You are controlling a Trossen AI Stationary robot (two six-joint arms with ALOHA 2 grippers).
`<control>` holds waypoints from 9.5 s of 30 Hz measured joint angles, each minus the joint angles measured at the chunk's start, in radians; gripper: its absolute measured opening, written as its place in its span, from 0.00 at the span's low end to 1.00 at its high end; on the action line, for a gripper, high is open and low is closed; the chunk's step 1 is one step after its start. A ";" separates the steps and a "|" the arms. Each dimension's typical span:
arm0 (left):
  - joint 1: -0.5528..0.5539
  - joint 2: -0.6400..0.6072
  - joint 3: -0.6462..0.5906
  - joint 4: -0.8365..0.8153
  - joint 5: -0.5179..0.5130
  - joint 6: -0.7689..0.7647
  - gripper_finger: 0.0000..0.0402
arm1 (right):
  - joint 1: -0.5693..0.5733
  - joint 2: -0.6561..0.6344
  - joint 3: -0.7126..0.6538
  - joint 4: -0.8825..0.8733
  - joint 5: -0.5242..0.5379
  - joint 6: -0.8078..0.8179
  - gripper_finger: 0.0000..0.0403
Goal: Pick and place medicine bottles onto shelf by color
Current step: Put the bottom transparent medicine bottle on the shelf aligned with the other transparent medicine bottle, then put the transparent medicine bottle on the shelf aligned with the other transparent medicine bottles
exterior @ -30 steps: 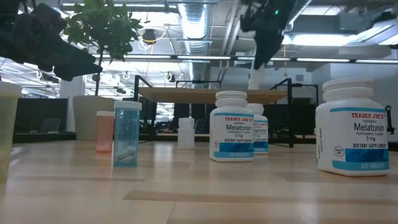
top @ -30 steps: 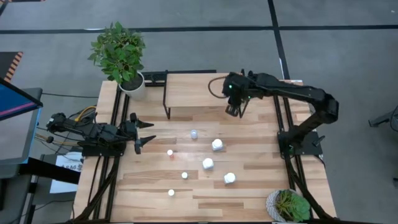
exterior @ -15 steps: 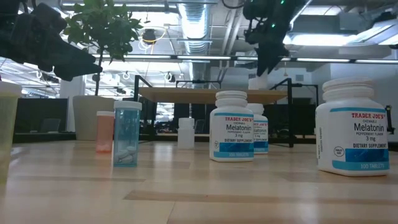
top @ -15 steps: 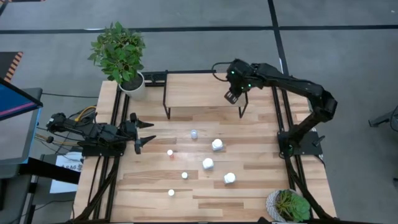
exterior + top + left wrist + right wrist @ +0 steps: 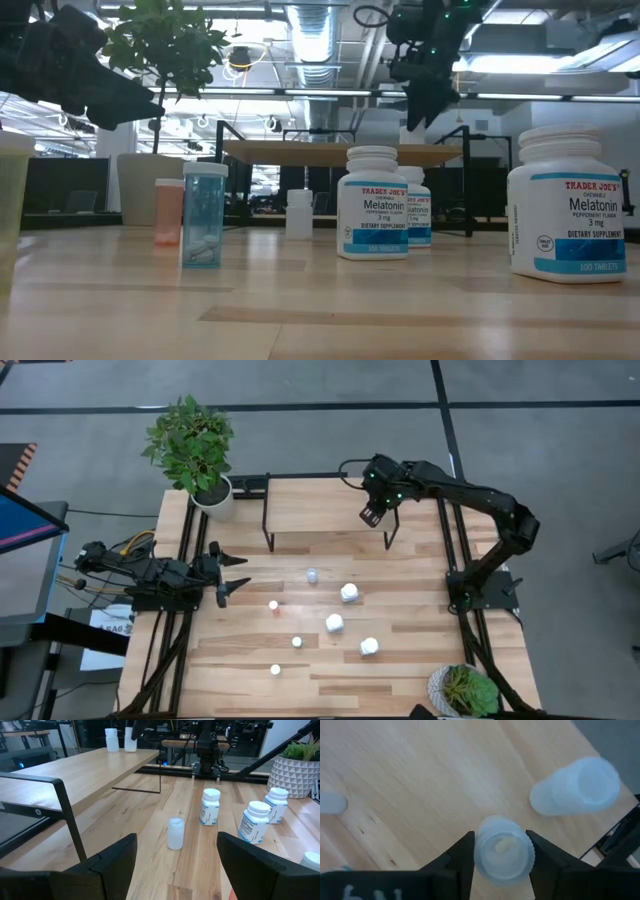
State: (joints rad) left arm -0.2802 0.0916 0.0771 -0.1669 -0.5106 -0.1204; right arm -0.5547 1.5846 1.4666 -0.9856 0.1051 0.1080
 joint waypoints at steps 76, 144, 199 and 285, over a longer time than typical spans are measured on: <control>0.000 0.000 0.000 0.000 0.007 -0.109 0.66 | 0.522 0.179 -0.166 0.726 0.024 0.009 0.53; 0.000 0.000 0.000 0.000 0.007 -0.109 0.66 | 0.513 0.367 -0.178 0.792 0.054 -0.085 0.53; 0.000 0.000 0.000 0.000 0.007 -0.109 0.66 | 0.469 0.392 -0.181 0.808 -0.092 -0.267 0.53; 0.250 1.276 0.551 0.109 0.254 -0.049 0.59 | 0.607 -0.224 -0.169 0.271 -0.020 0.068 0.53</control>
State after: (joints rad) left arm -0.0301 1.3680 0.6277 -0.0579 -0.2562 -0.1691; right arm 0.0528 1.3602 1.2980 -0.7148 0.0849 0.1757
